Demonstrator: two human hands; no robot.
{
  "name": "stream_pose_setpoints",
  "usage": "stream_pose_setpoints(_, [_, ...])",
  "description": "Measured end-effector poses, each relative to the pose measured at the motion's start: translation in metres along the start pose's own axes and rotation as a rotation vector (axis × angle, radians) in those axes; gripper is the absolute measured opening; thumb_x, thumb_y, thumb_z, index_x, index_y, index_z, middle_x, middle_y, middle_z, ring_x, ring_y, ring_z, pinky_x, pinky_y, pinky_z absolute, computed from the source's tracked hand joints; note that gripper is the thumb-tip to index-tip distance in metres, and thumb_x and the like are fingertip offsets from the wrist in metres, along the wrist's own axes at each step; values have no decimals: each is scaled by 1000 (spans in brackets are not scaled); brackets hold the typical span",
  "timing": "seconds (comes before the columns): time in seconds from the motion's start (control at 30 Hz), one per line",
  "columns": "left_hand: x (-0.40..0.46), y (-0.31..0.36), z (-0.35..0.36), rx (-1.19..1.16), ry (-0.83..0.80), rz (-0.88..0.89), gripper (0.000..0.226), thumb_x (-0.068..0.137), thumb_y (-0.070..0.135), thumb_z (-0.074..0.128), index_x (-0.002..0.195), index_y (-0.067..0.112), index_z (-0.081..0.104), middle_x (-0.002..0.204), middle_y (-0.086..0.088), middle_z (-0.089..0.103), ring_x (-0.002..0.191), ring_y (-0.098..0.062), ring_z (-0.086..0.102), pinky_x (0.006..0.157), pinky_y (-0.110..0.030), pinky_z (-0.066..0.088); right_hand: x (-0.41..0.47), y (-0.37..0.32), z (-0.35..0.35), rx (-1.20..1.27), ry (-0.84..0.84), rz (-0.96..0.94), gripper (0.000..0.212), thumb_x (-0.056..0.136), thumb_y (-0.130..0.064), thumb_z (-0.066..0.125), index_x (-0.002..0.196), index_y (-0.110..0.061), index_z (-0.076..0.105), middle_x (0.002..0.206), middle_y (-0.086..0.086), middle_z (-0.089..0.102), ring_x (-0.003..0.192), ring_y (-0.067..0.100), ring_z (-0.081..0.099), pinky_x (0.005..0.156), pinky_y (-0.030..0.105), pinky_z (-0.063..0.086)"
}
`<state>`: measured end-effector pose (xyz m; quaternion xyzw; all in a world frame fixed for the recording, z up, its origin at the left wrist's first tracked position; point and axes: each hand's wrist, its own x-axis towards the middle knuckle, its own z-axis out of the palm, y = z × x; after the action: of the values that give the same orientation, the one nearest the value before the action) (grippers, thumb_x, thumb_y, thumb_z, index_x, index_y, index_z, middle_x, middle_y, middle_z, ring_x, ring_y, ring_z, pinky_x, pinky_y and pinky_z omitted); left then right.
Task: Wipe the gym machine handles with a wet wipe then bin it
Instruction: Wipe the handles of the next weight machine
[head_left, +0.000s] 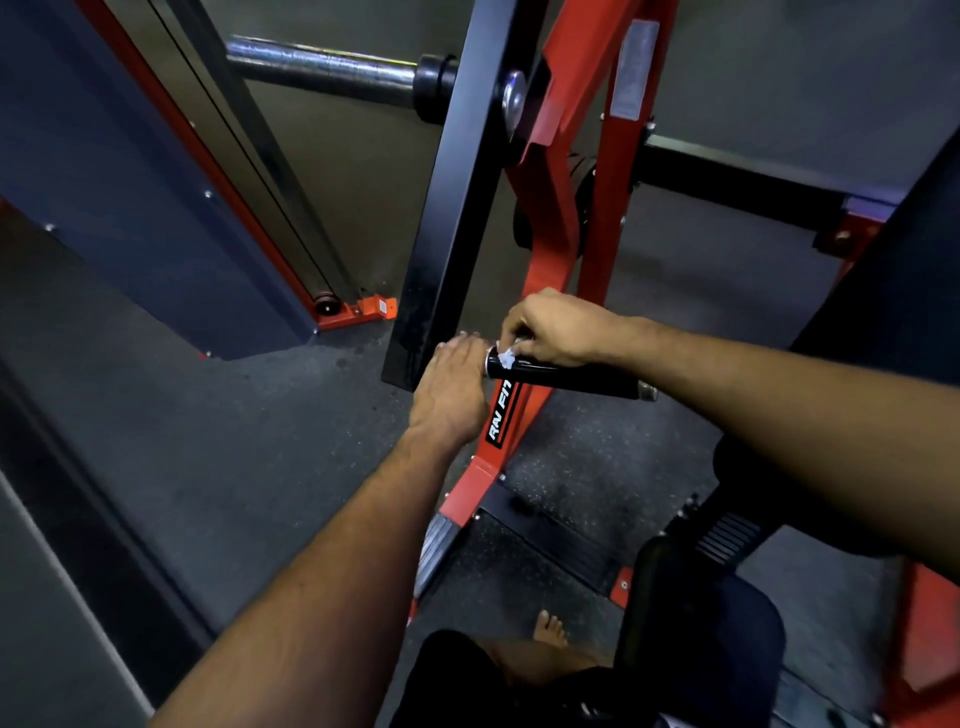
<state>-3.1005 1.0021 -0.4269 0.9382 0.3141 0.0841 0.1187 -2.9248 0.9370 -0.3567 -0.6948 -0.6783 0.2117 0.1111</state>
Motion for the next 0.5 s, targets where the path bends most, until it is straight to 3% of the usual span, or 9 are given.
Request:
stream_pose_setpoints(0.2, [-2, 4, -5, -13, -23, -40, 47, 77, -1, 51, 123, 10, 54, 131, -13, 56, 130, -32, 47, 116, -44, 33, -42, 16, -25, -98, -75, -48, 15, 89, -14, 70, 94, -24, 79, 96, -7, 74, 89, 11, 67, 81, 33, 55])
stream_pose_setpoints(0.5, [5, 11, -13, -30, -90, -78, 28, 83, 1, 58, 110, 11, 56, 115, -10, 60, 117, -29, 53, 110, -39, 36, -94, 45, -58, -128, -162, 103, 15, 86, -20, 74, 91, -34, 78, 88, -12, 75, 84, 3, 68, 77, 29, 55])
